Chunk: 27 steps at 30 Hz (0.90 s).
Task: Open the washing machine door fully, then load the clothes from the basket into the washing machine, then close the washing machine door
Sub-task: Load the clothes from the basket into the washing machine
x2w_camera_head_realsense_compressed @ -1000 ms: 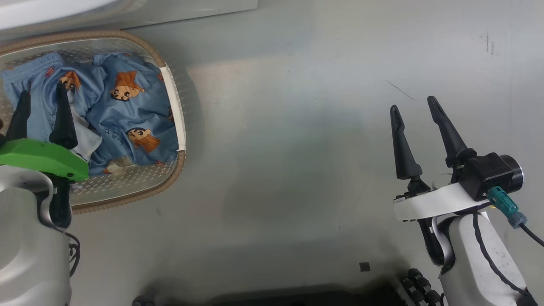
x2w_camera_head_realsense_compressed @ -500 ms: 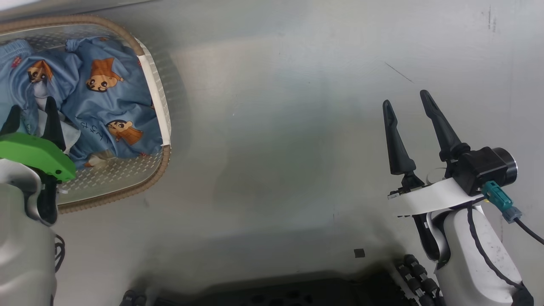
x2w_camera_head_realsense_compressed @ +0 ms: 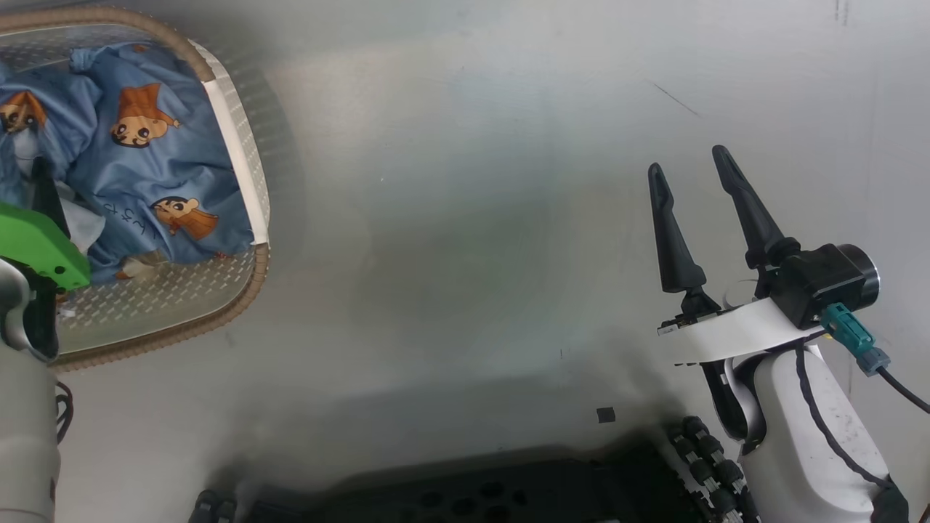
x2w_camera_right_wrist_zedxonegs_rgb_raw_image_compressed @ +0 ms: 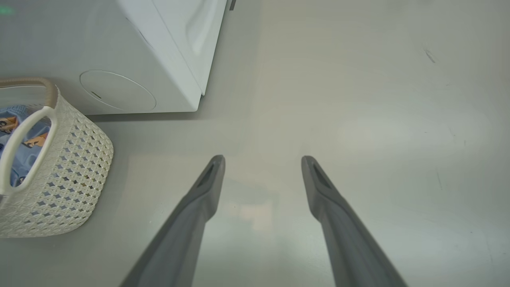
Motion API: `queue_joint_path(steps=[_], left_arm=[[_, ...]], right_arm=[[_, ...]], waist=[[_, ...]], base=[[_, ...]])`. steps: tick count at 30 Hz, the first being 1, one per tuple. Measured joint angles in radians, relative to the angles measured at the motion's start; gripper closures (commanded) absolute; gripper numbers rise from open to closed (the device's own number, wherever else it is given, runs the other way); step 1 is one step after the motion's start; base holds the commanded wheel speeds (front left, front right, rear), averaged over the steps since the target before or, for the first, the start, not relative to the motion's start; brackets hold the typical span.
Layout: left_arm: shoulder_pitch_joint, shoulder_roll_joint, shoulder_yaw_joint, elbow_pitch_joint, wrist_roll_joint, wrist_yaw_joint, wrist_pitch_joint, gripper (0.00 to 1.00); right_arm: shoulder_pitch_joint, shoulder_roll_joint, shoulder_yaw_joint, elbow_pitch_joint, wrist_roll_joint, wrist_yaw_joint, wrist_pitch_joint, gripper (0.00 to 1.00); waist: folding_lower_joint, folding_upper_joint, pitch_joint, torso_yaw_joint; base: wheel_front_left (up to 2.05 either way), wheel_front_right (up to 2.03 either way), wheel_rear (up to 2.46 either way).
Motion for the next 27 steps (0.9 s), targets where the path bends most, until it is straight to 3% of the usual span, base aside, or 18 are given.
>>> queue_joint_path(steps=[15, 16, 17, 18, 19, 27], left_arm=[[-0.088, 0.023, -0.027, 0.062, 0.017, 0.000, 0.044, 0.00], [-0.089, 0.021, -0.028, 0.068, 0.017, 0.000, 0.051, 0.08], [-0.090, 0.020, -0.028, 0.076, 0.017, 0.000, 0.058, 0.31], [-0.092, 0.018, -0.028, 0.085, 0.017, 0.000, 0.062, 0.57], [-0.095, 0.018, -0.033, 0.092, 0.017, 0.000, 0.061, 1.00], [-0.106, -0.001, -0.045, 0.097, 0.018, -0.013, -0.016, 1.00]], right_arm=[[-0.005, 0.003, 0.015, -0.010, 0.010, 0.000, 0.000, 0.00], [-0.006, 0.003, 0.015, -0.010, 0.011, 0.000, 0.000, 0.00], [-0.008, 0.003, 0.015, -0.010, 0.011, 0.000, 0.000, 0.00], [-0.009, 0.003, 0.016, -0.010, 0.011, 0.000, 0.000, 0.00], [-0.013, 0.003, 0.016, -0.010, 0.017, 0.000, 0.000, 0.00], [-0.028, 0.004, 0.012, -0.009, 0.024, 0.000, 0.000, 0.00]], waist=[[0.0000, 0.0000, 0.057, -0.026], [0.0000, 0.0000, 0.059, -0.028], [0.0000, 0.0000, 0.060, -0.029], [0.0000, 0.0000, 0.061, -0.029], [0.0000, 0.0000, 0.062, -0.031], [0.0000, 0.0000, 0.041, -0.031]], base=[[0.00, 0.00, 0.00], [0.00, 0.00, 0.00], [0.00, 0.00, 0.00], [0.00, 0.00, 0.00], [0.00, 0.00, 0.00], [0.00, 0.00, 0.00]])
